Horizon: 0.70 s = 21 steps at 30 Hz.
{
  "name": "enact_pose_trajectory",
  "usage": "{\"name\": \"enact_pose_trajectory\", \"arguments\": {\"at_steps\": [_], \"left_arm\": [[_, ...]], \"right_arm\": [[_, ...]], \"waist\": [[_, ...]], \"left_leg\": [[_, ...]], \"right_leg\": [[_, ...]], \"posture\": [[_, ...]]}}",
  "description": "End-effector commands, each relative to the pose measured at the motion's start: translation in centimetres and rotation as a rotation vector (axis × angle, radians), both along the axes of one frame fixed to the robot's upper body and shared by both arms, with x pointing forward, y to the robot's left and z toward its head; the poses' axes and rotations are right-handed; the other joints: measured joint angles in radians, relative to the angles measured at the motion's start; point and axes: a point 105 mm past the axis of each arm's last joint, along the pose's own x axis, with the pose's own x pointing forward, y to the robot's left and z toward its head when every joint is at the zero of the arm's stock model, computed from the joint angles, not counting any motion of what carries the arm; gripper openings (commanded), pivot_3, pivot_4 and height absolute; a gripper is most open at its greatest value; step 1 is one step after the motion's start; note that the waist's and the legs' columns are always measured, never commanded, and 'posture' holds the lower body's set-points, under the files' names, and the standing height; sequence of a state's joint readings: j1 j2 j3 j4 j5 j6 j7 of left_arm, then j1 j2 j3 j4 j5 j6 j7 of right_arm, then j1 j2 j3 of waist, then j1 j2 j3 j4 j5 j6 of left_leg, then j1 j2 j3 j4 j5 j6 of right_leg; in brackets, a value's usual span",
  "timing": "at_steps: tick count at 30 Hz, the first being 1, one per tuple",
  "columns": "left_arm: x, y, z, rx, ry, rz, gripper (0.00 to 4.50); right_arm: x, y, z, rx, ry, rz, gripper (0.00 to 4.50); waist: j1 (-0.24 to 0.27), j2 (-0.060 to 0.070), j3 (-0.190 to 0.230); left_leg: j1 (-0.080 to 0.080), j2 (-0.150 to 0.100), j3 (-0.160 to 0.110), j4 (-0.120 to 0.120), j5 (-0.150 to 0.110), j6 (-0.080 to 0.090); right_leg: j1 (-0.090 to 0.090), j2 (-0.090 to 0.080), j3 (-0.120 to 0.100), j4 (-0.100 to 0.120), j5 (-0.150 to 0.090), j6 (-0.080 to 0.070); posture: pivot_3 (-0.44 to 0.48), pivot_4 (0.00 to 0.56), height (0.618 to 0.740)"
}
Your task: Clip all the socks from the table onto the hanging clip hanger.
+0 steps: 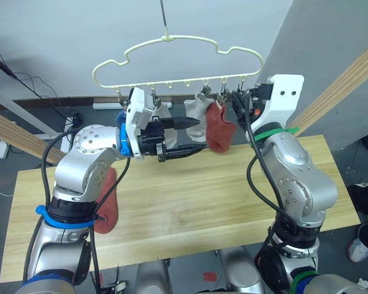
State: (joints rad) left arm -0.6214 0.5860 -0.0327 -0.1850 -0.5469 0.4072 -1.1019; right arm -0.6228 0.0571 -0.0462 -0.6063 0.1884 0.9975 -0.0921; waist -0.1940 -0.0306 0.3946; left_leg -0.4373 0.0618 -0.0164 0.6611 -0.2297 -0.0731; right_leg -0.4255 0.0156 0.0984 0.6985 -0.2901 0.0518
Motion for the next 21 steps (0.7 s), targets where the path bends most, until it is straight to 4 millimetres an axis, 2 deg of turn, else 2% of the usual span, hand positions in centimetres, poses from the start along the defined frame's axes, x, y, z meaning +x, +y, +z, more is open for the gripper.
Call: {"name": "enact_pose_trajectory", "arguments": {"at_steps": [1,15,21], "left_arm": [[-0.5,-0.2,0.7,-0.010,-0.041,-0.016,3.06],[-0.4,-0.3,0.7,-0.015,-0.043,-0.018,3.06],[-0.5,-0.4,0.7,-0.014,-0.040,-0.019,3.06]], "right_arm": [[-0.9,0.4,1.1,0.011,-0.056,0.022,2.36],[-0.4,1.3,2.2,0.063,-0.077,0.000,2.36],[-0.4,1.3,2.1,0.067,-0.073,-0.016,2.36]], "waist": [[0.000,0.000,0.000],[-0.001,0.000,0.000],[-0.001,0.000,0.000]], "left_leg": [[0.000,0.000,0.000,0.000,0.000,0.000],[0.000,0.000,0.000,0.000,0.000,0.000],[0.000,0.000,0.000,0.000,0.000,0.000]], "right_leg": [[0.000,0.000,0.000,0.000,0.000,0.000],[0.000,0.000,0.000,0.000,0.000,0.000],[0.000,0.000,0.000,0.000,0.000,0.000]], "posture": [[-0.309,0.341,0.730],[-0.312,0.336,0.730],[-0.310,0.339,0.730]]}}
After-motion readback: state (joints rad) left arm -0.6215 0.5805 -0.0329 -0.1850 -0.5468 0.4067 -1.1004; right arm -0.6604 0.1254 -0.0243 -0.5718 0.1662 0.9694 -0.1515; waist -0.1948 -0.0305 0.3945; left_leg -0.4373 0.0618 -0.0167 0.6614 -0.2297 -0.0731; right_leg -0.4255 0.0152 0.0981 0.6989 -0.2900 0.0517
